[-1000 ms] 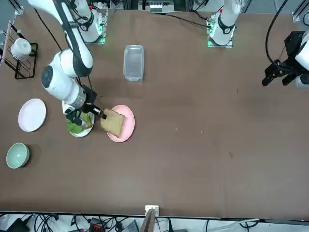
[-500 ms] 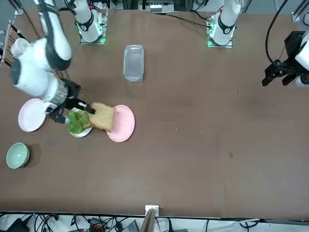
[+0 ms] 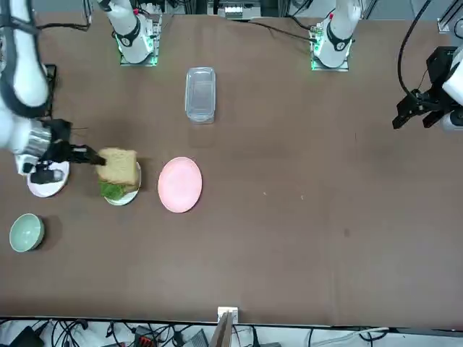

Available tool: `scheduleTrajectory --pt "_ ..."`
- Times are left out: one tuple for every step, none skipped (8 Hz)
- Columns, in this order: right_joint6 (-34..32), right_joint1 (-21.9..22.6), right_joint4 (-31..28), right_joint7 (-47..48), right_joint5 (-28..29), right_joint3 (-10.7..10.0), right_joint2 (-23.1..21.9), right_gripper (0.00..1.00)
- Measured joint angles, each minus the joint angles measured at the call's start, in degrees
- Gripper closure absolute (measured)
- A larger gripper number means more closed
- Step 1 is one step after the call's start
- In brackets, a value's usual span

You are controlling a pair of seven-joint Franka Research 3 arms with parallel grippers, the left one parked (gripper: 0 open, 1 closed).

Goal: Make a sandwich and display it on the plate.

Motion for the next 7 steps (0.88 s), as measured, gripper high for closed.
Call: scheduleTrajectory --pt "-1.55 -2.47 1.1 -4.36 0.12 0.0 1.9 0.92" --pt "-3.35 -4.45 2.29 -7.66 1.3 0.01 4.1 0.92" --pt "-5.16 -5.95 3.57 -11.1 4.01 0.02 6.63 0.92" --pt "-6.78 -7.1 4.97 -14.85 6.76 0.03 9.31 0.92" --pt "-8.12 -8.08 6.75 -18.11 8.65 0.03 12.07 0.92" --pt "-9.56 -8.89 9.07 -20.7 9.63 0.05 14.82 0.92" --pt "-11.14 -9.46 11.51 -22.93 10.41 0.07 17.41 0.92"
